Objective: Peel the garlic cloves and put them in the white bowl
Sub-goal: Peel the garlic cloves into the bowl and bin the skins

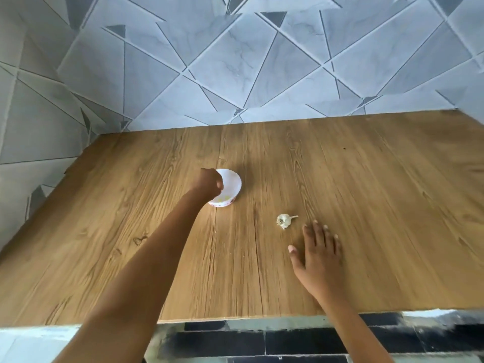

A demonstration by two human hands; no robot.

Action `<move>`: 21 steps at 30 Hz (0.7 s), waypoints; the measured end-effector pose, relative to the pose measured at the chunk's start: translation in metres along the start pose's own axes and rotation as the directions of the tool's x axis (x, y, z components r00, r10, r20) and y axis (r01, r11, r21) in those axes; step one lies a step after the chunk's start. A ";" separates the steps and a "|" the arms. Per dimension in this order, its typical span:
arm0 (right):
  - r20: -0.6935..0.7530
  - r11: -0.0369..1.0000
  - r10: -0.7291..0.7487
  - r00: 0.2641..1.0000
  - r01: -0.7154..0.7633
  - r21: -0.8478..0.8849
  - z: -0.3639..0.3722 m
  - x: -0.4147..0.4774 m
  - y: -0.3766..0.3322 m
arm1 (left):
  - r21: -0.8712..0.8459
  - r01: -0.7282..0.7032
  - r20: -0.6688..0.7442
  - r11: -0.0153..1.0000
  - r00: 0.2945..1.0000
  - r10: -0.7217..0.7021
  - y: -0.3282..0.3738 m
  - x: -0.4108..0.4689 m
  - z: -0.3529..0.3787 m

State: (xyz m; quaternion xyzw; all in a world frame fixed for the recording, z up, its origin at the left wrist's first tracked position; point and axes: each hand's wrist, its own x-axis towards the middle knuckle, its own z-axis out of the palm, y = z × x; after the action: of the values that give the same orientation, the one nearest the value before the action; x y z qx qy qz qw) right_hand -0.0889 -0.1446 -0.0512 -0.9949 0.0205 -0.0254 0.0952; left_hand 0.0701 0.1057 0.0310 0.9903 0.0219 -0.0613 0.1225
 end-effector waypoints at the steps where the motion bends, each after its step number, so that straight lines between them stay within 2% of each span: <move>1: 0.006 1.000 0.009 1.000 -0.009 0.007 0.000 0.000 0.000 | 0.029 -0.003 0.014 1.000 1.000 0.003 -0.001 0.003 0.004; 4: -0.007 1.000 0.014 1.000 -0.014 0.011 -0.001 0.000 -0.001 | 0.082 -0.012 0.053 0.997 0.999 0.008 -0.006 0.004 0.011; 6: 0.000 1.000 0.022 1.000 -0.022 0.012 -0.001 0.000 -0.002 | 0.048 -0.028 0.028 0.998 0.999 0.027 -0.005 0.001 0.006; 8: 0.001 1.000 0.021 1.000 -0.021 0.011 -0.001 -0.001 -0.003 | -0.046 -0.062 -0.079 0.997 0.995 0.058 0.003 -0.009 -0.002; 11: 0.012 1.000 0.020 1.000 -0.020 0.012 -0.001 -0.001 -0.002 | -0.157 -0.239 -0.248 0.958 0.949 0.196 0.035 -0.045 -0.006; 13: 0.013 1.000 0.014 1.000 -0.014 0.021 -0.001 -0.001 -0.003 | -0.269 -0.376 -0.193 0.887 0.923 0.333 0.060 -0.066 0.008; 16: 0.031 0.998 -0.028 0.999 0.026 0.052 -0.005 -0.003 -0.001 | -0.313 -0.416 -0.075 0.854 0.907 0.414 0.088 -0.078 0.039; 19: 0.034 0.963 -0.058 0.998 0.047 0.264 -0.007 -0.004 0.005 | -0.327 -0.352 -0.036 0.877 0.932 0.361 0.100 -0.076 0.061; 21: -0.065 0.858 -0.026 0.998 0.056 0.511 -0.012 -0.007 0.006 | -0.373 -0.308 -0.041 0.875 0.948 0.317 0.102 -0.078 0.065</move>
State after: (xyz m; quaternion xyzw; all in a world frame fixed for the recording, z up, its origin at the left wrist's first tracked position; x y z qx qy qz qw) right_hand -0.0964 -0.1520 -0.0407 -0.9330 -0.0055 -0.0595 0.3549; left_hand -0.0092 -0.0112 0.0024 0.9384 -0.1282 -0.0459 0.3175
